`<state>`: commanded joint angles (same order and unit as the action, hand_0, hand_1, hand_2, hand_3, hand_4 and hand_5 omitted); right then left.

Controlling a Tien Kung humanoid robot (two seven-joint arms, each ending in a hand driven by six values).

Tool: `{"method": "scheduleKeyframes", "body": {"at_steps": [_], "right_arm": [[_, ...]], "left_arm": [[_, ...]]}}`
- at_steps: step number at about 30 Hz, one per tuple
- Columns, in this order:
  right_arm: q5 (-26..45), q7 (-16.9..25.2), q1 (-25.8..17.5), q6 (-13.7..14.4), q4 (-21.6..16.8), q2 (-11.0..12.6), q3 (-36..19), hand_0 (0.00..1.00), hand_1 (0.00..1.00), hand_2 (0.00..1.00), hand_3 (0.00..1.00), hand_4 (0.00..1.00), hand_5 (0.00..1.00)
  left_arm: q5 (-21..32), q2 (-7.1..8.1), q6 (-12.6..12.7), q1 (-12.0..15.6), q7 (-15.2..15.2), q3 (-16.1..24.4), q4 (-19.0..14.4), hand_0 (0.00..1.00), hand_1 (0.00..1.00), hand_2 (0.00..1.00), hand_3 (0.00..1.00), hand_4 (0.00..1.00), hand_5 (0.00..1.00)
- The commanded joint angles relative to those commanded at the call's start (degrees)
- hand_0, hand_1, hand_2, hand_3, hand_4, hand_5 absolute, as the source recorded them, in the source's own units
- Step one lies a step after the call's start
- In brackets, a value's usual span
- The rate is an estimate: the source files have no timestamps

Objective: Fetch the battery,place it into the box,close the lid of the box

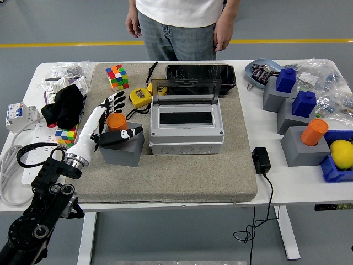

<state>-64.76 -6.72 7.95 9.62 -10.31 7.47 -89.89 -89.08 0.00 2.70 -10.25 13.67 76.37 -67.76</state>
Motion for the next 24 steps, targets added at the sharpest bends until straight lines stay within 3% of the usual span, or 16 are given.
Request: {"method": "scheduleKeyframes", "body": {"at_steps": [4, 5, 10, 11, 22, 23, 24], "right_arm": [[0.1, 0.0, 0.0, 0.1, 0.0, 0.0, 0.1, 0.998, 0.898, 0.846, 0.818, 0.998, 0.998], [0.1, 0.0, 0.0, 0.1, 0.0, 0.0, 0.2, 0.998, 0.898, 0.845, 0.818, 0.998, 0.998], [-0.2, -0.2, -0.1, 0.1, 0.0, 0.1, 0.0, 0.998, 0.898, 0.845, 0.818, 0.998, 0.998], [-0.2, -0.2, -0.1, 0.1, 0.0, 0.1, 0.0, 0.998, 0.897, 0.845, 0.816, 0.998, 0.998], [0.0, -0.1, 0.0, 0.1, 0.0, 0.1, 0.1, 0.998, 0.901, 0.844, 0.816, 0.998, 0.998], [-0.1, -0.1, 0.1, 0.2, 0.0, 0.1, 0.0, 0.998, 0.903, 0.844, 0.816, 0.998, 0.998], [-0.3, -0.1, 0.1, 0.2, 0.0, 0.1, -0.1, 0.998, 0.903, 0.844, 0.816, 0.998, 0.998]], "left_arm": [[1.1, 0.0, 1.1, 0.0, 0.1, -0.4, 0.3, 0.752, 0.814, 0.77, 0.761, 0.998, 0.086], [1.4, 0.0, 1.2, 0.0, 0.2, -0.5, 0.3, 0.715, 0.741, 0.652, 0.62, 0.998, 0.075], [4.1, 0.0, 2.1, 0.0, 0.5, -1.7, 0.9, 0.715, 0.741, 0.652, 0.62, 0.998, 0.075], [4.4, 0.0, 2.1, 0.0, 0.5, -1.8, 1.0, 0.687, 0.692, 0.54, 0.504, 0.998, 0.063], [8.9, 0.0, 3.3, -0.2, 1.0, -3.6, 1.7, 0.681, 0.681, 0.515, 0.473, 0.998, 0.061], [9.1, 0.0, 3.4, -0.3, 1.0, -3.7, 1.8, 0.635, 0.62, 0.435, 0.404, 0.998, 0.062], [9.3, 0.0, 3.5, -0.3, 1.0, -3.8, 1.8, 0.635, 0.62, 0.435, 0.404, 0.998, 0.062]]}}
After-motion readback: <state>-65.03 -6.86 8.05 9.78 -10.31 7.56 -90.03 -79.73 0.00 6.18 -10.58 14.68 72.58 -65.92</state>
